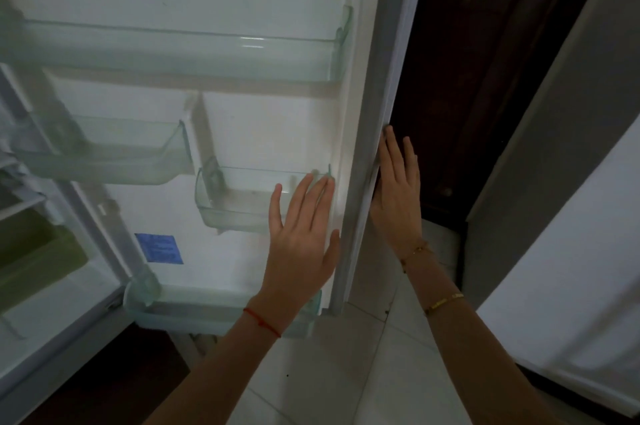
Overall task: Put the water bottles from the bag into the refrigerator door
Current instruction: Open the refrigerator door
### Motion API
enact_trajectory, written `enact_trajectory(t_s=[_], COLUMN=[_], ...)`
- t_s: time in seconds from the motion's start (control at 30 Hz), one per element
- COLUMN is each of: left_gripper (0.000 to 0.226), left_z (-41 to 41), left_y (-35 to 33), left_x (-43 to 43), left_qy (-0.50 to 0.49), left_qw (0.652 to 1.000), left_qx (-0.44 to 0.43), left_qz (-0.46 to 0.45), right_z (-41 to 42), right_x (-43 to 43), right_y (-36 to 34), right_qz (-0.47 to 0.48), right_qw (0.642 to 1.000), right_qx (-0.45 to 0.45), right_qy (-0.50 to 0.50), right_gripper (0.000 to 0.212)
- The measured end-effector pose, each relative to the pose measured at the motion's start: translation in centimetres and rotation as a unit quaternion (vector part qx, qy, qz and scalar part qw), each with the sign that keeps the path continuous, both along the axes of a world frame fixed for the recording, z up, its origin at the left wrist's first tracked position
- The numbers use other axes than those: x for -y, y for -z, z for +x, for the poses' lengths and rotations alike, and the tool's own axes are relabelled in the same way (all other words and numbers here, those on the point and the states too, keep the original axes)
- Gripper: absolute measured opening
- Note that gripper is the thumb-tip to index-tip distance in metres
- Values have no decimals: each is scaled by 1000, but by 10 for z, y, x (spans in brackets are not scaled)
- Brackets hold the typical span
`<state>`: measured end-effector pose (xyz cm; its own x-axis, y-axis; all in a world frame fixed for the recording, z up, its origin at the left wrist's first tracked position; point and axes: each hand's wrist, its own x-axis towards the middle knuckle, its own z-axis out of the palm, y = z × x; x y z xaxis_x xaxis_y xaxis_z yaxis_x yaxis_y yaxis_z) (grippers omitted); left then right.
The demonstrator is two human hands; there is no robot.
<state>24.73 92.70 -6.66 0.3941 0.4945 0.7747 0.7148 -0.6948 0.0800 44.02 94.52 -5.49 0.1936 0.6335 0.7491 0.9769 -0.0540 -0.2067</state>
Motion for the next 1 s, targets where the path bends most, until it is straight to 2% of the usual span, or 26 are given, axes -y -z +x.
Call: enact_trajectory(t_s=[0.27, 0.47, 0.6, 0.83, 1.0], left_gripper=[61, 66, 66, 64, 74], left_z=[36, 56, 67, 88, 98], left_y=[3, 4, 2, 1, -5], left_x=[-34, -58, -75, -101, -118], left_qy=[-57, -87, -96, -139, -154], left_qw=[998, 996, 995, 989, 984], left_qx=[-1, -18, -22, -43, -45], left_qz=[-4, -1, -5, -16, -75], right_z=[26, 42, 52, 69, 80], right_x=[-51, -82, -103, -143, -168], right_y=[-3, -8, -16, -18, -25], right_qz=[1, -1, -20, -67, -78], right_qw=[998, 993, 989, 979, 968], right_qx=[-21, -36, -3, -48, -68], right_qy=[-60, -110, -144, -186, -228], right_gripper=[79, 67, 52, 61, 74])
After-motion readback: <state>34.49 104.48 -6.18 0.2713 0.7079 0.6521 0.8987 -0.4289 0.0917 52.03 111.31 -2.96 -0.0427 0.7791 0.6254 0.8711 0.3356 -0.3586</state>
